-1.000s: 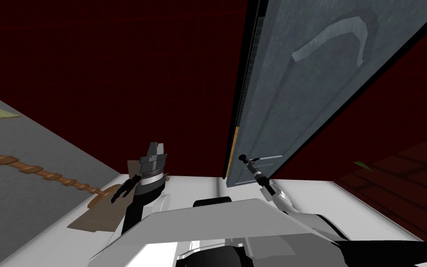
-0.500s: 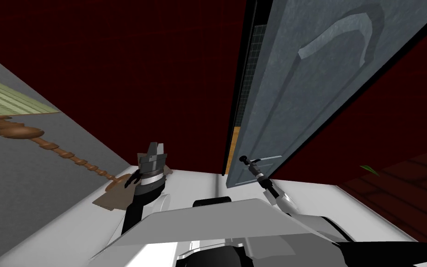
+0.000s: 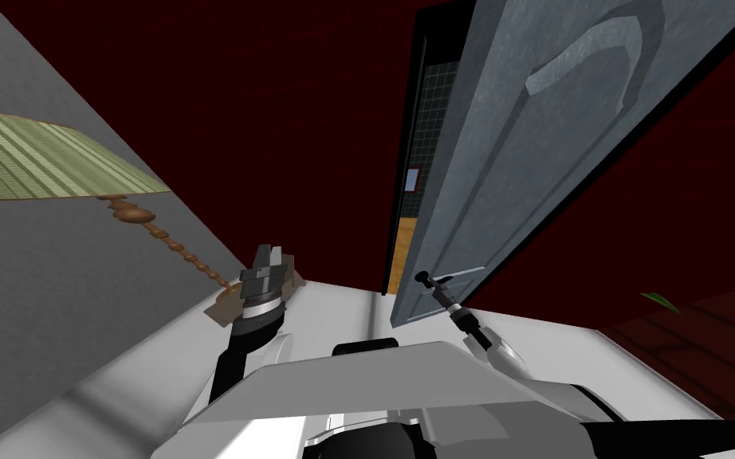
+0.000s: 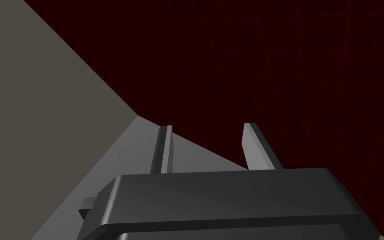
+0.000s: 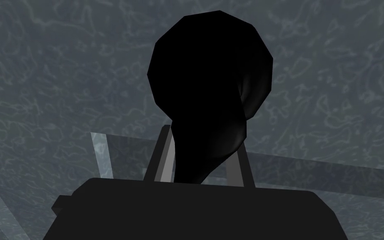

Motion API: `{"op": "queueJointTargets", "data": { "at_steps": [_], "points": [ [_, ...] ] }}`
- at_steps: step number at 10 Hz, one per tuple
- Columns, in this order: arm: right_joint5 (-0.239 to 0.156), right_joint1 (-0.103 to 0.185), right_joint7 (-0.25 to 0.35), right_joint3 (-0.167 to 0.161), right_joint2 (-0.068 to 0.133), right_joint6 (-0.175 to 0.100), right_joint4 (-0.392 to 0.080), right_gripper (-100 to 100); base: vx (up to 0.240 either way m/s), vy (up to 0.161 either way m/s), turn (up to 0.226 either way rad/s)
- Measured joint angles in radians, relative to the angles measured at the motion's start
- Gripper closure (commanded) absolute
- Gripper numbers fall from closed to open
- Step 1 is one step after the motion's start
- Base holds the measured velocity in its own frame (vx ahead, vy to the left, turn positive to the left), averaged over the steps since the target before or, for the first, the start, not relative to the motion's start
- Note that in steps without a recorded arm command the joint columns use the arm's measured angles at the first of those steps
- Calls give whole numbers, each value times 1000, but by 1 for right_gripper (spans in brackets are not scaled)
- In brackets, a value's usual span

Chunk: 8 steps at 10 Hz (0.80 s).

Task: Pull the door open

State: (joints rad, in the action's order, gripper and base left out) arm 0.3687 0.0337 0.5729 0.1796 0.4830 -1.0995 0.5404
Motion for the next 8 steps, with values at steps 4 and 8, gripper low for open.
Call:
{"op": "queueJointTargets", "data": {
  "at_steps": [4,8],
  "points": [
    [10,-14,10,7,14,-40,-19,100,-160,-83,165],
    [21,-61,28,14,24,-70,15,100,-206,-110,152]
  ]
}}
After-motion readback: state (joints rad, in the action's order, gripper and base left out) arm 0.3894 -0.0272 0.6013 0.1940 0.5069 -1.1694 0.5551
